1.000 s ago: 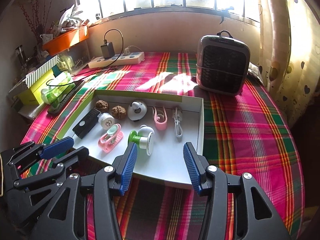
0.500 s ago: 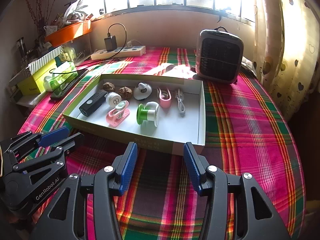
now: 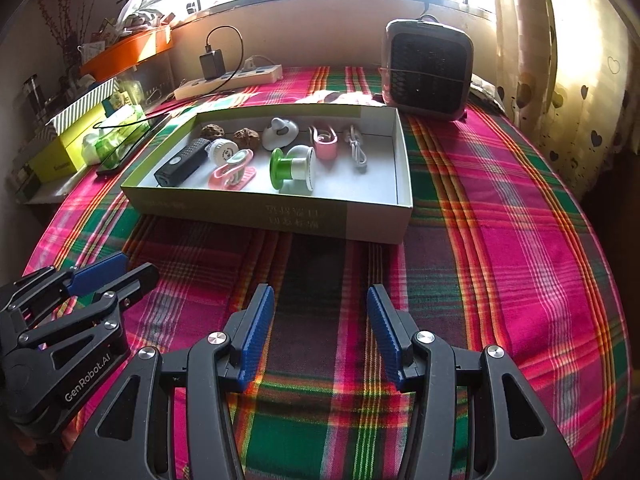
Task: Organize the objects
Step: 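Withdraw both open tools away from the box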
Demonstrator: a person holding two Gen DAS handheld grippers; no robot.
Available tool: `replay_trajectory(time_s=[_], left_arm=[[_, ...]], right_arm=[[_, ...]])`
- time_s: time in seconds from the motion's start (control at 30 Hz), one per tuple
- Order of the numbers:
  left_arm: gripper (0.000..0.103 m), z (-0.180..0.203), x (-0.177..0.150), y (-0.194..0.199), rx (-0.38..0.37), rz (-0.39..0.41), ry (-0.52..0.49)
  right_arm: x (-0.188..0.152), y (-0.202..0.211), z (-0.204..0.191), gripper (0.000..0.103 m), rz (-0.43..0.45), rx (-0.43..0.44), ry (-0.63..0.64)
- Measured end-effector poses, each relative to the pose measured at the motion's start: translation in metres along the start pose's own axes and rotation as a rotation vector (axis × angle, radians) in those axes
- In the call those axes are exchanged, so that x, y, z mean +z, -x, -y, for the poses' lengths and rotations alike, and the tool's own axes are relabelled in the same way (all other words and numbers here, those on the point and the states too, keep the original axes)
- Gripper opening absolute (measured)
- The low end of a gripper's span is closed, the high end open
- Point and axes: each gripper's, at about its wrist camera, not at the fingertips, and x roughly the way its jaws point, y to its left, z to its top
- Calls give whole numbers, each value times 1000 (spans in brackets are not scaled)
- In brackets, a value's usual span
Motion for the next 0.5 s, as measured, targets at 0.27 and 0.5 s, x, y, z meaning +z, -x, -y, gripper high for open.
replay_trajectory(time_s=[0.27,0.5], left_arm=[[30,7,-12,4,1,3,4],[33,8,-20,10,4,18,30]], right_arm=[[-16,5,-2,52,3,-10,6],[-26,11,-7,52,19,-45,32]])
